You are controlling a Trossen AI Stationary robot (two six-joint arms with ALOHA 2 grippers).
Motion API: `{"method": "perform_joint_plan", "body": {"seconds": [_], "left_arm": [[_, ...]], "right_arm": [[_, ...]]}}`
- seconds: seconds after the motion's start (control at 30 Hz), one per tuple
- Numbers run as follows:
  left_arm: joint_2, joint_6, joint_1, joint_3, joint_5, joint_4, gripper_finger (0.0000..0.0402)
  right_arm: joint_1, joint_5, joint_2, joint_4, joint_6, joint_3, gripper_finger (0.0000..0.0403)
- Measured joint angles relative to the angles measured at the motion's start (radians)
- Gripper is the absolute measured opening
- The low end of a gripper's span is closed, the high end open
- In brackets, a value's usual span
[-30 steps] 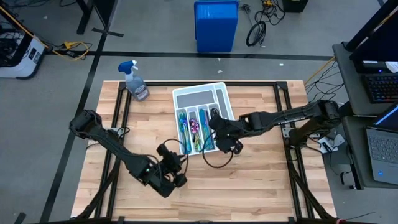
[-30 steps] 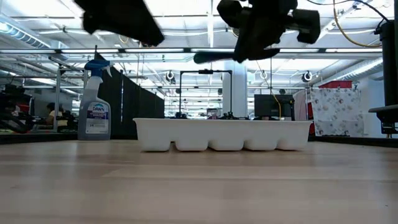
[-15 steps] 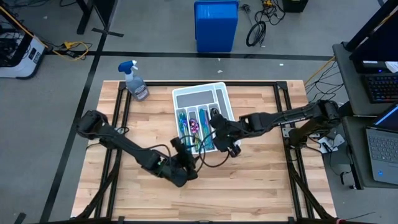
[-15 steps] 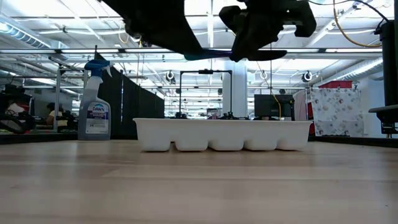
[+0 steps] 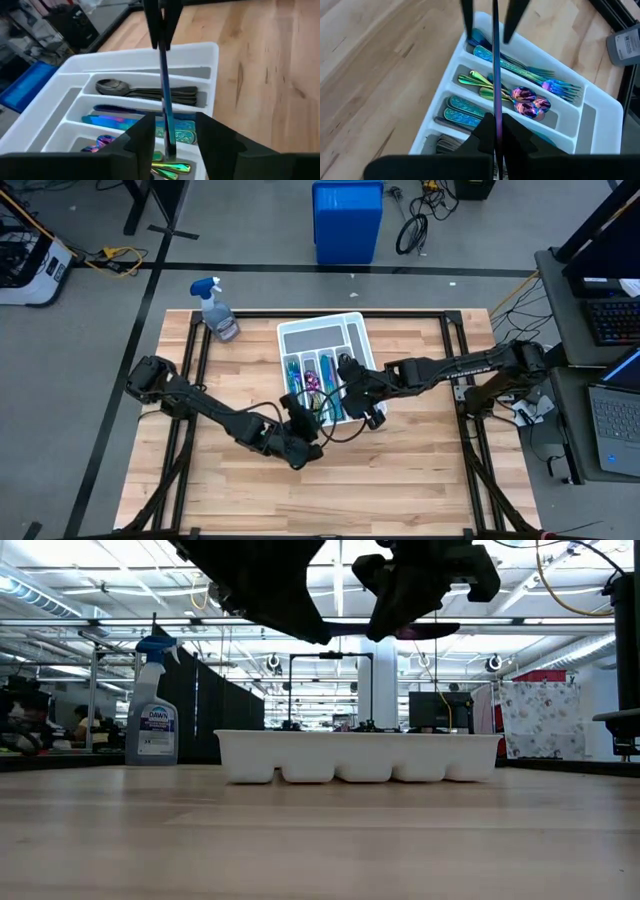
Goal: Sort silverware
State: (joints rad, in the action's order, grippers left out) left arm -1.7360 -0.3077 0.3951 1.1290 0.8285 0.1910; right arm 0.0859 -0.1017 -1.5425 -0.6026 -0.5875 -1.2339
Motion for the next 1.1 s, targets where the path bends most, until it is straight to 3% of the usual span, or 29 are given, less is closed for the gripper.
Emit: {"method": "perform_joint_plan", "body": {"seconds": [0.13,0.33,0.53,0.7,0.9,1.1], "left_arm": [[0.0,0.001,-0.004,0.0,0.016,-0.001,0.0094],[0.0,0.008,-0.002,0.0,0.019,0.001,0.0012],[0.0,-0.029,-0.002,0.0,0.025,0.006,0.0004],[0.0,-0.249,-0.006,-0.002,0.018,0.074,0.0002],[0.0,-0.403,0.001,-0.002,0.021,0.091,0.0001],[-0.007,-0.764,-0.032,-0.002,0.015,0.159,0.0001]], "right_arm": [[-0.002,0.001,0.0,0.0,-0.001,0.0,0.0],[-0.002,-0.001,0.0,0.0,-0.006,0.0,0.0],[-0.002,0.0,0.0,0.012,0.02,0.0,0.0015],[-0.002,-0.086,0.002,0.035,0.049,-0.002,0.0061],[-0.002,-0.16,0.003,0.061,0.048,-0.002,0.0129],[0.024,-0.189,0.044,0.069,0.066,-0.002,0.0163]]}}
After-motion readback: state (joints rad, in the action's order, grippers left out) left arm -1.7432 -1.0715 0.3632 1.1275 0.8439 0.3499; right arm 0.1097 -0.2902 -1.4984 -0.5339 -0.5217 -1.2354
